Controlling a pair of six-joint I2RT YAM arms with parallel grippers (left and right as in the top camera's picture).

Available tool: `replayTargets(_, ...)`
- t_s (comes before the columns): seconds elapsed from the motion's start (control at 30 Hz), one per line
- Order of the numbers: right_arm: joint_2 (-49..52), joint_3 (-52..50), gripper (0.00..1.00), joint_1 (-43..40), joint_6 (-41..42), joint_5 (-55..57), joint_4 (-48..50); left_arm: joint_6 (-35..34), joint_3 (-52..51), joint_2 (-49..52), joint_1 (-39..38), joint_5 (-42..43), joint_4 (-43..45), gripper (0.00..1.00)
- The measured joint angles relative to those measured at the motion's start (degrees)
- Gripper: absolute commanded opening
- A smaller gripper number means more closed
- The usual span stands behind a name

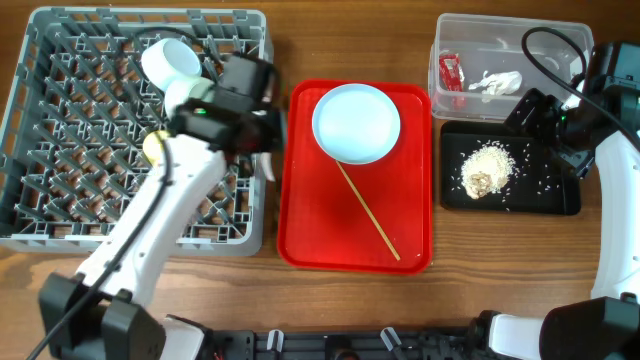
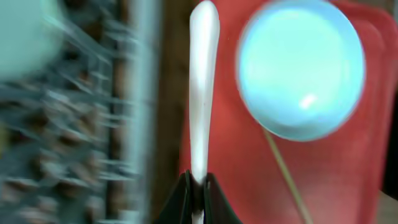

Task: Sort waste into correct bins and load items into the dishwasher rack
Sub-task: 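Carry the fork with the left gripper and drop it into the rack, then grasp the wooden chopstick on the red tray with the left gripper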

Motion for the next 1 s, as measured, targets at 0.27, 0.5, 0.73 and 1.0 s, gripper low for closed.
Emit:
replayTargets(0.27,0.00,0.00,1.00,0.00,0.00,0.00,-0.02,7.56,0.00,2.51,6.32,-2.97,2.93,0.07)
replayTargets(0.5,0.00,0.00,1.00,0.00,0.00,0.00,-0.02,8.79,0.00,6.73,7.58,-3.06,4.70,0.43)
replayTargets(0.73,0.00,0.00,1.00,0.00,0.00,0.00,-0.02,4.39,0.00,6.71,6.01,3.41,4.79,0.47)
replayTargets(1.0,0.00,0.00,1.00,0.00,0.00,-0.02,-0.02,-16.94,0.00,8.00,-9.01,10.12,5.33,0.45)
